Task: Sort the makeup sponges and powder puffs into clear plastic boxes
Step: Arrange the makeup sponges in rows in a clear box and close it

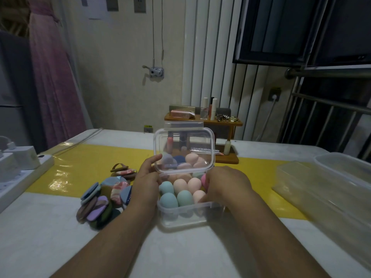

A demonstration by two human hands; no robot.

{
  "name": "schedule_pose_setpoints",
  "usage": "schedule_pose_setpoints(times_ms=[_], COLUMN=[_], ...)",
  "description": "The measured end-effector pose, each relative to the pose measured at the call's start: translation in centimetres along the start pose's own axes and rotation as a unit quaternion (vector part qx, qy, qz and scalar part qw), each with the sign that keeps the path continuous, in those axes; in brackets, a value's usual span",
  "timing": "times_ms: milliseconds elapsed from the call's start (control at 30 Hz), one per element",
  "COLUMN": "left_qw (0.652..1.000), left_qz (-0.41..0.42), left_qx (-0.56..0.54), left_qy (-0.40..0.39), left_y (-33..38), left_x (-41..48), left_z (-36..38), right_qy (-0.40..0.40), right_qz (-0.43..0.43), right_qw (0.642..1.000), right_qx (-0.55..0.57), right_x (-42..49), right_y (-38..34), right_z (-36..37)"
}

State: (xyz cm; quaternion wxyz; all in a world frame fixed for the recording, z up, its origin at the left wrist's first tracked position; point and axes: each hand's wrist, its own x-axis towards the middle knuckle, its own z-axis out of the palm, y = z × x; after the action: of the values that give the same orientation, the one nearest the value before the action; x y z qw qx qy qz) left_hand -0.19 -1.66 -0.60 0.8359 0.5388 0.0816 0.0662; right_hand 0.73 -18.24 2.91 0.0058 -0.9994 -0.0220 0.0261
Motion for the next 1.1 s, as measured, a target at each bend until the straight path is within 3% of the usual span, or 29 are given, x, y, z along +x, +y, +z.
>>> schedule_pose_setpoints(times_ms=[267,467,700,900,1100], left_qw=[1.0,1.0,1.0,1.0,1.0], left_qz=[0.013,0.014,0.014,0.015,0.017], left_qx=[0.004,0.003,0.013,0.012,0.006], left_qy=[-0.004,-0.004,0.0,0.003,0.004], left_y=[-0.1,-0.1,-0.1,-0.1,-0.1], left_x=[0.1,0.3,0.2,0.0,-0.1], left_z=[0.0,0.0,0.0,0.0,0.1], right_qy=[-0.001,0.037,0.086,0.207,0.119], right_qz=[-0.006,0.006,-0.005,0.086,0.116], right_qw=[1.0,0.965,0.905,0.879,0.925], right_qx=[0.024,0.26,0.417,0.42,0.342], right_x=[-0.3,-0.3,-0.5,1.3,3.0], right_y=[0.1,2.0,2.9,5.1,6.3], right_z=[-0.1,0.7,0.4,1.7,4.4])
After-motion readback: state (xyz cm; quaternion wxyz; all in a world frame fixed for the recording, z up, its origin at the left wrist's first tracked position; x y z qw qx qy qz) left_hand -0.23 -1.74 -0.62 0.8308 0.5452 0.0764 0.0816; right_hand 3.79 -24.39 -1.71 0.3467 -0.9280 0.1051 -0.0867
